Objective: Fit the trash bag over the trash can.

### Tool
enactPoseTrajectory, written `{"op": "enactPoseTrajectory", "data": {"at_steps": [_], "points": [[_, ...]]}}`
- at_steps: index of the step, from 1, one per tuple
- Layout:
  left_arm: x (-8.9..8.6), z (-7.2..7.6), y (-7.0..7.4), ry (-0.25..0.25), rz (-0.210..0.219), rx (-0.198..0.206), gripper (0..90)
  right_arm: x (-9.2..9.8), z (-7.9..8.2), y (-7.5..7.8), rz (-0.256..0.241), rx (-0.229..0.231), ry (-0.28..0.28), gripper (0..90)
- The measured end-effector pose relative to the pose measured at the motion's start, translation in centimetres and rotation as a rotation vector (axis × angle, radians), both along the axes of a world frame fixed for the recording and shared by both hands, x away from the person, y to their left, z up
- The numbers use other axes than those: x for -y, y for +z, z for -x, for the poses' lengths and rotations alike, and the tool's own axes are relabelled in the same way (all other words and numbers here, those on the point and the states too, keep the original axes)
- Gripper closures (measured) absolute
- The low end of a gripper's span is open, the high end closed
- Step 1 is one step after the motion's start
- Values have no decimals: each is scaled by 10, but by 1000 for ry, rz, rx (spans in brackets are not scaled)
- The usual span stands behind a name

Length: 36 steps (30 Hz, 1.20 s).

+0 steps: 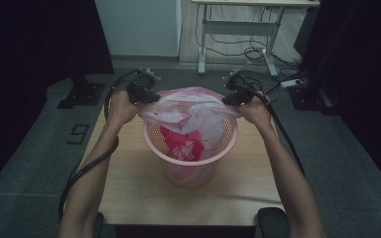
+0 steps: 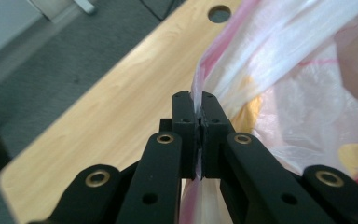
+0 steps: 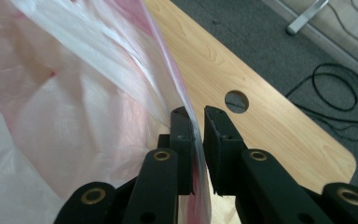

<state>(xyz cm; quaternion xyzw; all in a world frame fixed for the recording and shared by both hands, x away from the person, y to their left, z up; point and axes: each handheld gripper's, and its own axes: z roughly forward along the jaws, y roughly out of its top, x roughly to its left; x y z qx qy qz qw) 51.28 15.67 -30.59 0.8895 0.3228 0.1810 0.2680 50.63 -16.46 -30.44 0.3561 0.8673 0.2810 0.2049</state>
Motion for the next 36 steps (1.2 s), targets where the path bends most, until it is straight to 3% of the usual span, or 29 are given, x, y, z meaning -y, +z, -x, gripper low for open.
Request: {"op": "enactPoseTrajectory", "data": {"at_steps": [9,12,13,14,16,19,22,24,29,36], "points": [[-3,-9,-11,-15,43,-83,866,5,-14,-24,-7,-79,-21,840],[-9,-9,-12,-11,47,-110,864,5,-15,-34,68,-115,-45,834],[-12,-8,-14,-11,41,-120,845,9,-15,-41,25,-141,-29,821],[-14,-8,-15,-12,43,-127,845,9,-15,-41,25,-141,-29,821],[-21,-6,-18,-14,87,-144,760,12,-13,-43,-1,-146,-21,773],[-34,3,-15,-12,144,-118,572,16,-8,-39,7,-123,-34,579],[-43,11,-8,-15,177,-90,442,27,1,-25,-52,-107,-20,401],[-48,18,-1,-21,182,-68,433,30,5,-21,-58,-99,-9,387],[-60,36,15,-79,209,-57,383,43,28,-4,-85,-72,26,338],[-74,68,19,-184,252,-69,342,61,65,12,-129,-56,99,326]]}}
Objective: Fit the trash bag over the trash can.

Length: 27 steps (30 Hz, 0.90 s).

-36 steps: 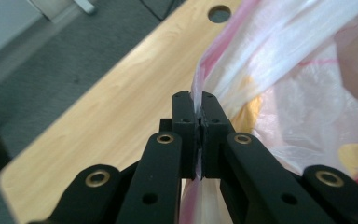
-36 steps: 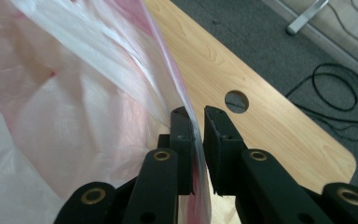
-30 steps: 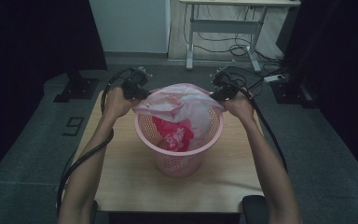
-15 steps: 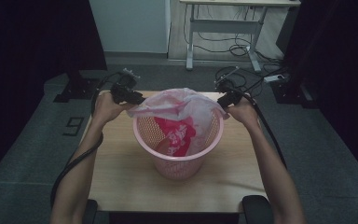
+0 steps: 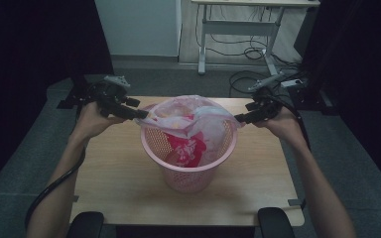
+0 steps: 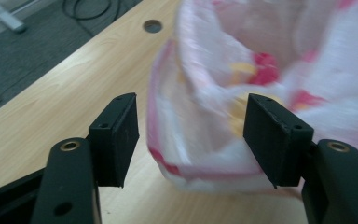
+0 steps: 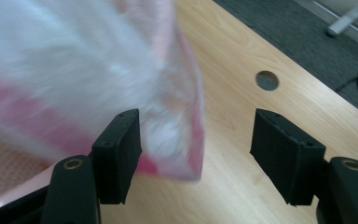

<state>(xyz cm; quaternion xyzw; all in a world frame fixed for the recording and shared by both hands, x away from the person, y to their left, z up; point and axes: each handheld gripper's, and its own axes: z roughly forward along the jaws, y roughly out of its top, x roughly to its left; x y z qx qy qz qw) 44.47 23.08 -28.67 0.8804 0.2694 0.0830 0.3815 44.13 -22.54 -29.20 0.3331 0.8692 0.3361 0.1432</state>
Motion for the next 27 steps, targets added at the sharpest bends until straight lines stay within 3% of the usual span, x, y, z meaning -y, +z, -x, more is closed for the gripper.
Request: {"op": "enactPoseTrajectory", "data": {"at_steps": [1,6,12,15,16,17,18,20,21,24,25,27], "points": [[-6,8,1,-27,15,-1,312,4,12,4,-8,3,24,323],[-14,23,5,-78,30,-1,233,7,37,12,-30,22,94,289],[4,37,11,-201,24,30,185,-9,39,17,-31,64,138,273],[19,40,11,-223,-23,64,194,-23,35,16,-22,79,157,407],[22,40,11,-218,-49,86,218,-27,34,15,-12,87,164,507],[25,41,11,-203,-79,113,336,-33,35,14,4,107,169,671],[26,42,11,-199,-92,124,336,-33,35,14,4,107,169,671],[27,45,10,-203,-126,153,556,-35,40,15,16,133,196,805],[27,47,10,-201,-140,163,556,-35,40,15,16,133,196,805],[26,53,9,-196,-163,182,757,-31,49,18,13,136,213,835],[22,56,11,-191,-142,181,859,-28,55,19,17,135,216,845],[19,57,12,-188,-133,185,890,-24,61,20,18,126,222,847]]}}
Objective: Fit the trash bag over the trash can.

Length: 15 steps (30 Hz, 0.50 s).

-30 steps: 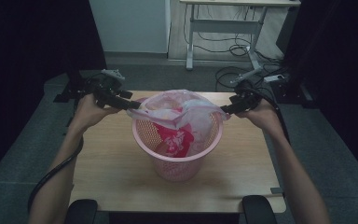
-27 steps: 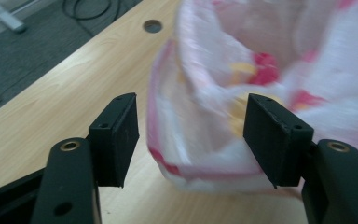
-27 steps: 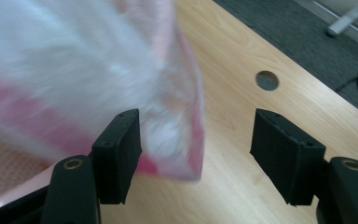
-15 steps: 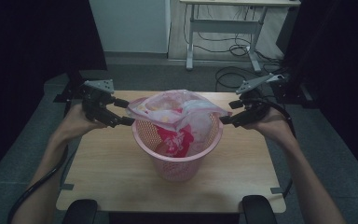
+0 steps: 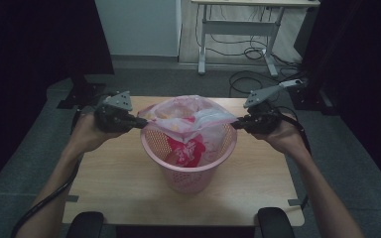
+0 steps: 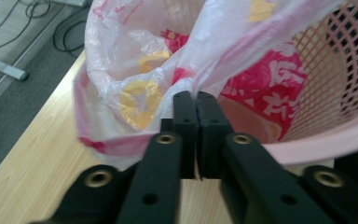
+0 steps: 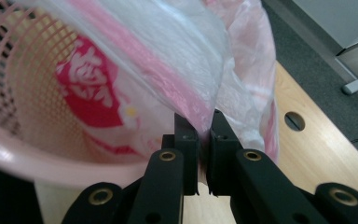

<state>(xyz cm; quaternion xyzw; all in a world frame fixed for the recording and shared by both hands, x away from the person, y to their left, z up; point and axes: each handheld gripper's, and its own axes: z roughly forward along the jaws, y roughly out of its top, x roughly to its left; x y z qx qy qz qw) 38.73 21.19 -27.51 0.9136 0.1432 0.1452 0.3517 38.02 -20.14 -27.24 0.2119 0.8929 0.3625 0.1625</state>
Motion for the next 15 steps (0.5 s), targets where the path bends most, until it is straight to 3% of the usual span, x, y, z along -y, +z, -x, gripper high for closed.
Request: {"op": "enactPoseTrajectory", "data": {"at_steps": [7,15], "points": [[-21,9,-5,-6,49,-22,899,9,12,-9,21,-43,0,847],[-33,24,-27,-44,115,-67,900,20,25,-22,34,-92,1,853]]}}
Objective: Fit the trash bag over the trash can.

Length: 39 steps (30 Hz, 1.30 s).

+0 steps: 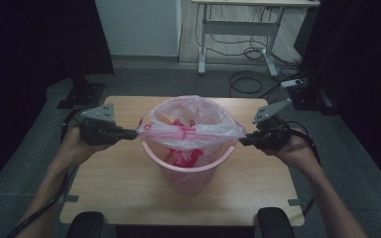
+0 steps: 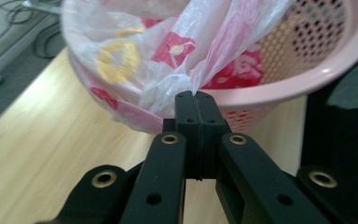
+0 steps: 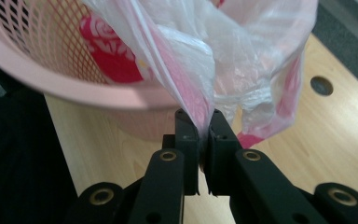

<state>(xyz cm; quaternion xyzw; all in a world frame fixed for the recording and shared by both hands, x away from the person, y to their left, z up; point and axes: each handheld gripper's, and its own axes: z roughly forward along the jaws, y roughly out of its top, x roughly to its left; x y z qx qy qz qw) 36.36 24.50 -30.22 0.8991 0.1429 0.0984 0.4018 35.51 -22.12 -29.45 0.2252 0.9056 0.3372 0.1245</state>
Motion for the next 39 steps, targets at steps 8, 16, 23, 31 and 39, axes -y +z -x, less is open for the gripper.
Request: {"op": "enactPoseTrajectory", "data": {"at_steps": [8,16,23,31,39], "points": [[-7,2,-20,-73,106,-75,900,-4,-1,-33,19,-92,20,854],[-6,10,-2,-4,37,16,443,-2,7,-10,-4,-2,-2,441],[11,13,-6,-27,-66,41,394,-14,16,-2,27,43,50,629],[11,14,-11,22,-74,37,709,-19,21,-11,58,17,42,855],[25,18,-26,-39,-76,15,896,-26,19,-28,-8,-39,76,871]]}}
